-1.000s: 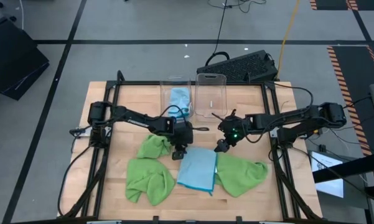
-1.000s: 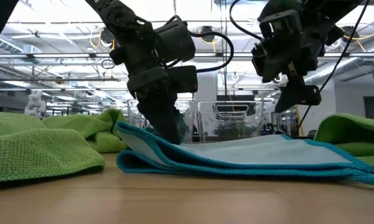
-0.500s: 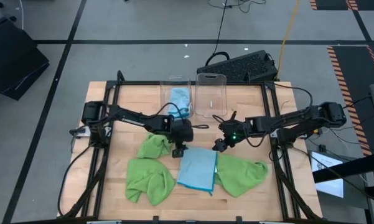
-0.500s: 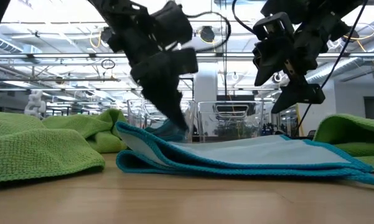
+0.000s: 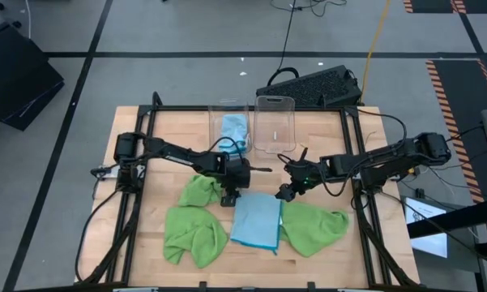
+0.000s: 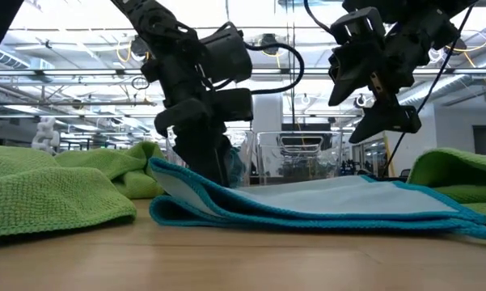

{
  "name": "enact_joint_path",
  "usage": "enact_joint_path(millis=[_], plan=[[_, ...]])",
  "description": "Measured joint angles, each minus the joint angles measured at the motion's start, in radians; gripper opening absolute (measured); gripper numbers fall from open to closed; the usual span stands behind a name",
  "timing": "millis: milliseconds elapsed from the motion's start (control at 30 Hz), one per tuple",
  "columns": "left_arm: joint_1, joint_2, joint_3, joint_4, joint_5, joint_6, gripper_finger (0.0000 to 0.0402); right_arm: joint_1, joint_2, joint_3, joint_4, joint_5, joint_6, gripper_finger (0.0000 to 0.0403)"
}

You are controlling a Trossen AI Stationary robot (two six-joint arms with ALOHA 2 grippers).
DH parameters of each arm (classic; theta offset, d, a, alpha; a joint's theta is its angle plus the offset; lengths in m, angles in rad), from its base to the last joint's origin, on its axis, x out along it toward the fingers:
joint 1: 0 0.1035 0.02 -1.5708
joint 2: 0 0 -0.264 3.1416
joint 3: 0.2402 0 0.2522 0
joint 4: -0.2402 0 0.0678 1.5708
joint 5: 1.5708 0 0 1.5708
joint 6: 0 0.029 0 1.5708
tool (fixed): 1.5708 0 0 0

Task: Fold microfiber towels
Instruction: Fold the blue microfiber towel

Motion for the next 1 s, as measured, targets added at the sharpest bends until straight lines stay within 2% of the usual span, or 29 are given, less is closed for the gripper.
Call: enact_joint_path(millis=[233,500,633,833,1000], plan=[[-0.007,0.017,0.003,-0.007,0.009,0.024,0.0122,0.000,0.000,0.000,0.008,0.005,-0.038,0.0288],[-0.016,0.020,0.002,-0.013,0.020,0.080,0.0014,0.000,0.000,-0.083,0.074,0.001,0.052,0.0288],[-0.020,0.011,0.001,-0.013,-0.015,0.076,0.0012,-0.001,0.002,-0.152,0.176,0.001,0.085,0.0288],[-0.014,-0.003,-0.002,-0.032,-0.049,0.083,0.0009,-0.010,0.074,-0.159,0.189,-0.002,0.049,0.0292],[-0.015,-0.016,-0.003,-0.042,-0.083,0.093,0.0005,-0.033,0.193,-0.152,0.267,-0.100,0.048,0.0310]])
